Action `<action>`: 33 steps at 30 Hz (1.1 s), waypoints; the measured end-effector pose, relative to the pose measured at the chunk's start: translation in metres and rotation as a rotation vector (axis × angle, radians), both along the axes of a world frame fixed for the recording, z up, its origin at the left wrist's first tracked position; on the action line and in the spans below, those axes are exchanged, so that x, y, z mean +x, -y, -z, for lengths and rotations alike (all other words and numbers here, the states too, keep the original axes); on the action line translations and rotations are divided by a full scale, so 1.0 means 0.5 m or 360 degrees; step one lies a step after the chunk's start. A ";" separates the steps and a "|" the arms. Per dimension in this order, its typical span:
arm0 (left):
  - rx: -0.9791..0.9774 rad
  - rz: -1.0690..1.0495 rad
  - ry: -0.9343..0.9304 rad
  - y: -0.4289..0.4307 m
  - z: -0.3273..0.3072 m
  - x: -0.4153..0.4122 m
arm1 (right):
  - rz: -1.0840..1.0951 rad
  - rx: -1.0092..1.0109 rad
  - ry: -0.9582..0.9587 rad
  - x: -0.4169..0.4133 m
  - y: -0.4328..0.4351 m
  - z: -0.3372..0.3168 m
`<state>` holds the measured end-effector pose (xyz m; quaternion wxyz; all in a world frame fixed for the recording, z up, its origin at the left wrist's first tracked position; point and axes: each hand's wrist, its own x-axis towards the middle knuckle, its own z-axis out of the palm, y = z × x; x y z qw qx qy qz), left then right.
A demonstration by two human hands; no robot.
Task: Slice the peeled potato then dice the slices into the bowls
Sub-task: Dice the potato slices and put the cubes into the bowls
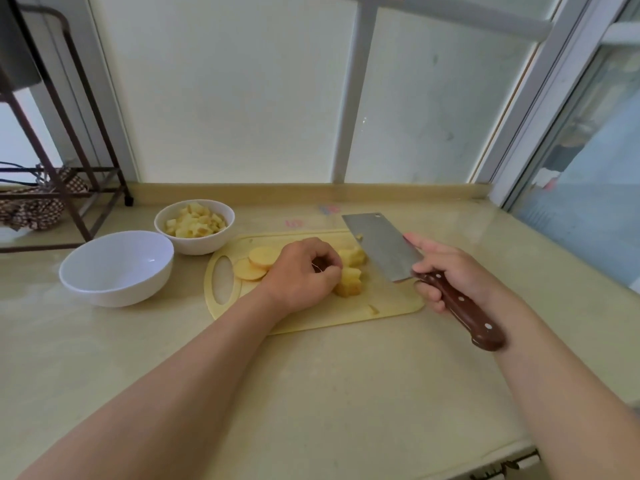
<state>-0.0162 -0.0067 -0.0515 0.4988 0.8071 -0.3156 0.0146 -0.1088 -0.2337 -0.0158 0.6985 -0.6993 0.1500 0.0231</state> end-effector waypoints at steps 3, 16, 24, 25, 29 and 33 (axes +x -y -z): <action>-0.0116 -0.0044 -0.0157 0.003 0.003 0.008 | -0.0125 0.0129 0.0101 0.012 -0.001 0.009; -0.0448 -0.0407 -0.0577 0.031 -0.019 0.014 | -0.0533 -0.0069 0.0178 0.001 -0.038 0.018; -0.0344 -0.0506 -0.0399 0.031 -0.002 0.018 | -0.0304 -0.0162 0.0228 -0.009 -0.010 0.013; -0.0326 -0.0518 -0.0357 0.030 -0.001 0.017 | -0.0234 -0.0191 0.0223 -0.010 -0.004 0.012; -0.0319 -0.0478 -0.0321 0.029 -0.001 0.014 | 0.0047 -0.0352 0.0112 -0.018 0.024 0.012; -0.0211 -0.0354 -0.0248 0.027 -0.001 0.005 | 0.0176 -0.0518 0.0002 -0.023 0.031 0.016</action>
